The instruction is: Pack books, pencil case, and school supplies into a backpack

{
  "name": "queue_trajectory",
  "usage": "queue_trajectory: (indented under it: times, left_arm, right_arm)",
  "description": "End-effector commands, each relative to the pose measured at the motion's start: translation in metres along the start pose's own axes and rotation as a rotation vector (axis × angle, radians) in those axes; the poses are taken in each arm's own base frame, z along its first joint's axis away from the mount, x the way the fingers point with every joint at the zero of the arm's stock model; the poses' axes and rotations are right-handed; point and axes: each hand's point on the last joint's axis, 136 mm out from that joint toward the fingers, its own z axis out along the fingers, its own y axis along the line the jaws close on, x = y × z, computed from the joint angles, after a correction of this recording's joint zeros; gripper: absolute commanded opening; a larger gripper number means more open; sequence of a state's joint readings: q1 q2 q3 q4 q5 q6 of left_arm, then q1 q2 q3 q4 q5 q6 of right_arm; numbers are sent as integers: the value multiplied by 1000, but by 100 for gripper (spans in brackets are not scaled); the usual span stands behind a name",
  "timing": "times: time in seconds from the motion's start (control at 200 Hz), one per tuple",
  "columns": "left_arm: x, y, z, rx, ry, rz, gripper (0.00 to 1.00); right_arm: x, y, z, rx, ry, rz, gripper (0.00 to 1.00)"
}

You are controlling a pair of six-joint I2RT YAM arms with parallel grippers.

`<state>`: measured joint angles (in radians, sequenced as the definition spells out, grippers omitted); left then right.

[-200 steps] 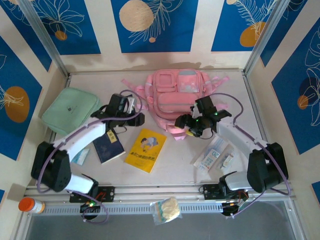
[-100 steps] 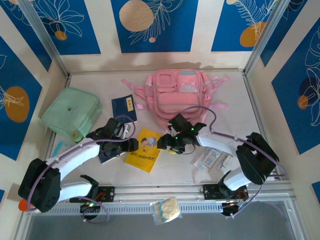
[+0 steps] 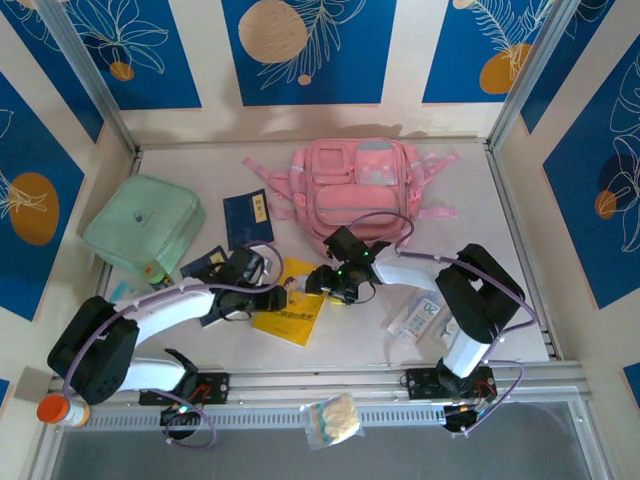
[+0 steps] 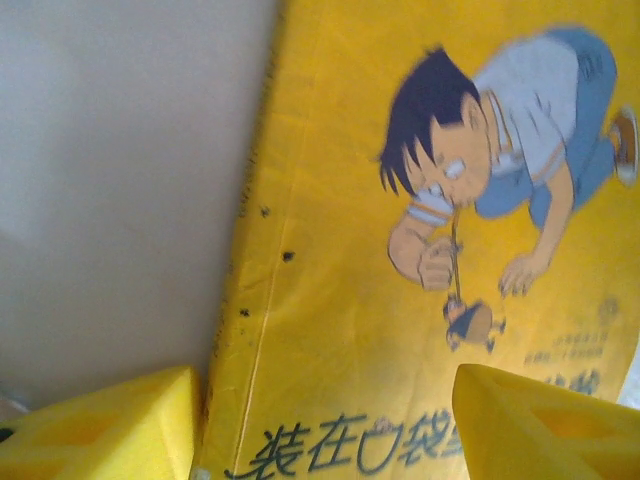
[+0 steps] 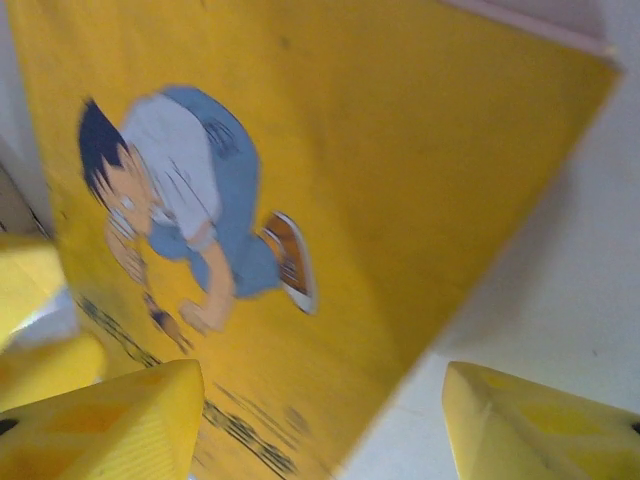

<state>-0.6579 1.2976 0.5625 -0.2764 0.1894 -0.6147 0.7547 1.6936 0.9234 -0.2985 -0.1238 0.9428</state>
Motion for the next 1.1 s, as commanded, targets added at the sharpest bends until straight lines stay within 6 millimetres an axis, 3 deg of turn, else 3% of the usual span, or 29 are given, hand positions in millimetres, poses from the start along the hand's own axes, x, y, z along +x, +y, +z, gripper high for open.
queue_trajectory:
  times: [0.0, 0.155, 0.27, 0.365, 0.52, 0.68, 0.89, 1.095]
  left_arm:
    - [23, -6, -3, -20, 38, 13, 66]
    - [40, -20, -4, 28, 20, -4, 66]
    - [41, -10, -6, -16, -14, -30, 66]
    - [40, -6, -9, -23, -39, -52, 64]
    - [26, -11, -9, 8, -114, -119, 59]
    - [21, -10, -6, 30, -160, -177, 55]
    - [23, -6, -4, 25, -165, -209, 53]
    - [22, -17, 0, 83, -155, -188, 51]
  right_arm:
    - [-22, 14, -4, -37, -28, -26, 65]
    - [-36, 24, -4, -45, -15, -47, 65]
    - [-36, 20, -9, -28, -7, -70, 65]
    - [-29, 8, -17, 6, 3, -89, 65]
    - [0, -11, -22, 45, 43, -88, 65]
    - [23, -12, -17, 19, 74, -87, 65]
    - [31, -6, -3, 31, 94, -115, 65]
    - [34, 4, 1, 34, 99, -147, 65]
